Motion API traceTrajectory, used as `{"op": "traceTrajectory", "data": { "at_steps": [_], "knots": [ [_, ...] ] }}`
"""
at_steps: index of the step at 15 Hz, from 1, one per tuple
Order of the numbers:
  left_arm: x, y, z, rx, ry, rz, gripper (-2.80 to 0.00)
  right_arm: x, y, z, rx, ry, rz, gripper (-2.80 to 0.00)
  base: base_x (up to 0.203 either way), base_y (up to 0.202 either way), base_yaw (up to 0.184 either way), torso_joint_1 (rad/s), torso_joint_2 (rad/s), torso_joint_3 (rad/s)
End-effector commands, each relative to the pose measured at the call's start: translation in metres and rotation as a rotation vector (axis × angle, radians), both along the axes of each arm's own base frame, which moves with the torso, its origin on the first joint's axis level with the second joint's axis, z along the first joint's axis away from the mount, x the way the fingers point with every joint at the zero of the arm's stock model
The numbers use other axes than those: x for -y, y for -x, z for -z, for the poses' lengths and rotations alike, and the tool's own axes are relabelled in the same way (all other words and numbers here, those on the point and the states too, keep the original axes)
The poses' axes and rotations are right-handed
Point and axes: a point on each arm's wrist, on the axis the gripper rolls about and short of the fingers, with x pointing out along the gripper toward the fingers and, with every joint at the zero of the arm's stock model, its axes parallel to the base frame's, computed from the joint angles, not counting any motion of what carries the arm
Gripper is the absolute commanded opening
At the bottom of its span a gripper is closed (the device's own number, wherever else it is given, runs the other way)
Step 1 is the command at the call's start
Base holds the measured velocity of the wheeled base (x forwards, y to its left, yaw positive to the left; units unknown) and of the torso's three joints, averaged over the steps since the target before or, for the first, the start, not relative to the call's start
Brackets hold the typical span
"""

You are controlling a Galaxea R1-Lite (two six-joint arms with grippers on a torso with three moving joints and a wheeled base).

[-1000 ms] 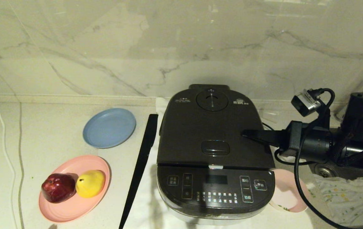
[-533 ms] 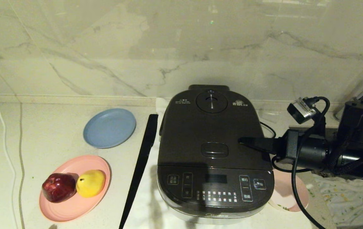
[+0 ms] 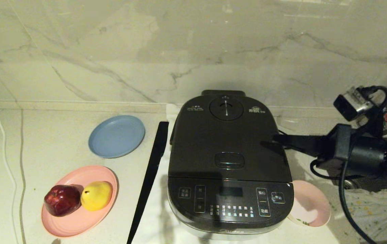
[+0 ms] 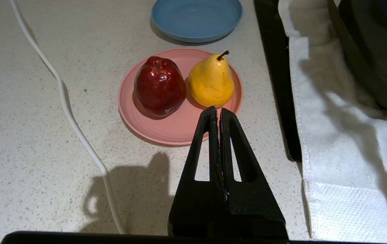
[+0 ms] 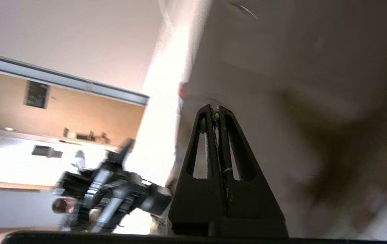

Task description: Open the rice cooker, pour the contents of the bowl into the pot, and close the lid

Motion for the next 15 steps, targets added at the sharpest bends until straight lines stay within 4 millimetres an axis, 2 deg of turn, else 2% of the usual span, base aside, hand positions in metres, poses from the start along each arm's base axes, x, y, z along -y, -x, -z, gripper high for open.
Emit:
{"op": "traceTrajectory", "data": {
  "at_steps": [1,3,6,8,9,12,15],
  "knots": [
    [0.0,0.0,0.001,-0.004,-0.001,0.0,-2.8,0.013,0.038,-0.044,0.056,-0.034,-0.003,-2.8,0.0,0.0,0.0,0.0,0.0,0.0],
    [0.0,0.0,0.001,-0.004,-0.001,0.0,-2.8,0.019,0.054,-0.062,-0.02,-0.007,0.001,-2.8,0.0,0.0,0.0,0.0,0.0,0.0],
    [0.0,0.0,0.001,-0.004,-0.001,0.0,-2.8,0.027,0.076,-0.078,-0.151,0.097,0.035,-2.8,0.0,0.0,0.0,0.0,0.0,0.0],
    [0.0,0.0,0.001,-0.004,-0.001,0.0,-2.8,0.026,0.084,-0.088,-0.202,0.221,0.175,-2.8,0.0,0.0,0.0,0.0,0.0,0.0],
    [0.0,0.0,0.001,-0.004,-0.001,0.0,-2.8,0.021,0.088,-0.088,-0.226,0.291,0.226,-2.8,0.0,0.0,0.0,0.0,0.0,0.0],
    [0.0,0.0,0.001,-0.004,-0.001,0.0,-2.8,0.005,0.102,-0.083,-0.245,0.41,0.207,-2.8,0.0,0.0,0.0,0.0,0.0,0.0],
    [0.0,0.0,0.001,-0.006,-0.001,0.0,-2.8,0.002,0.102,-0.061,-0.298,0.499,0.237,-2.8,0.0,0.0,0.0,0.0,0.0,0.0]
  ]
}}
